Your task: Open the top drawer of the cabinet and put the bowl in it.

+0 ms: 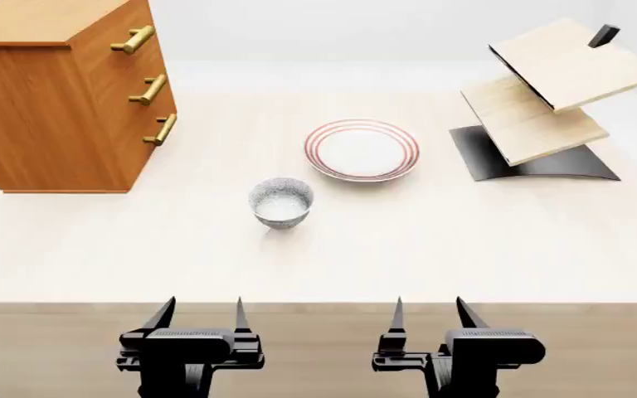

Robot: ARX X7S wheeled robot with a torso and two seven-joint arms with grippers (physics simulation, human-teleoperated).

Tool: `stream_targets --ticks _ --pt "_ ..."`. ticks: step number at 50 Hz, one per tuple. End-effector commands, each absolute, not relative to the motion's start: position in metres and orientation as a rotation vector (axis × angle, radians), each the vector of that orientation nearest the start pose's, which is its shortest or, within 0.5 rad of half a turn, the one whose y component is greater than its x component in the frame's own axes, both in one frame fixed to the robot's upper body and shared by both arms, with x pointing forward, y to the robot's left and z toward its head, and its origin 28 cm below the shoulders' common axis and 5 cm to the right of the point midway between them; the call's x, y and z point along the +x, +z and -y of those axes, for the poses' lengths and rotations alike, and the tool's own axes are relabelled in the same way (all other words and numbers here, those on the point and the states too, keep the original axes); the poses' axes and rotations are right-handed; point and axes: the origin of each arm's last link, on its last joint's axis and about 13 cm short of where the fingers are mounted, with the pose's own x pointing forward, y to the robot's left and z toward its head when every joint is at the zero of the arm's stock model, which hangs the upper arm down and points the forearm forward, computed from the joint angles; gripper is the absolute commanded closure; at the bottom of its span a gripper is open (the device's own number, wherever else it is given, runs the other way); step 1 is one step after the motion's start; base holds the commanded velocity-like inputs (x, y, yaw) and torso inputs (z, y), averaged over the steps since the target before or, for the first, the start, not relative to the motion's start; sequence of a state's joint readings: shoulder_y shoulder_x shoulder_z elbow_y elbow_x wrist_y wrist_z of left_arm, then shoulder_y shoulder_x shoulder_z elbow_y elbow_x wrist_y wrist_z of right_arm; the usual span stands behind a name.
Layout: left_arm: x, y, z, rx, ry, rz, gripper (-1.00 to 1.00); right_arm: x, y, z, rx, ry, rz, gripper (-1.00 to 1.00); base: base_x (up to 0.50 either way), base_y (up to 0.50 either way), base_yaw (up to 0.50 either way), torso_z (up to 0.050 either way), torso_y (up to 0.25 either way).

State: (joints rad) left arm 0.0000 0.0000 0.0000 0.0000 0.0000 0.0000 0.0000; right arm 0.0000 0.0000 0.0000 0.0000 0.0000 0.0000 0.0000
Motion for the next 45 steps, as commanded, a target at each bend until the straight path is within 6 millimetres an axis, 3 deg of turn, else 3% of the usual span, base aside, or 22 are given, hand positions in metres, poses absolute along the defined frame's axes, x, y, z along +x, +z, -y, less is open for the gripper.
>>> stream_targets --ticks 1,45 --pt "0.2101 0.0136 -0.2053 -0.005 -0.006 -0.002 -1.0 0.2106 0.0132 0.0963 -0.005 -0.002 -0.002 -1.0 0.0 0.0 0.0 0.05 0.059" --pt "0.2076 0.0217 -0.2065 -0.023 -0.038 0.032 -1.0 0.2105 0.0167 0.0977 0.04 -0.005 0.026 -1.0 0.0 0.0 0.0 0.049 0.057"
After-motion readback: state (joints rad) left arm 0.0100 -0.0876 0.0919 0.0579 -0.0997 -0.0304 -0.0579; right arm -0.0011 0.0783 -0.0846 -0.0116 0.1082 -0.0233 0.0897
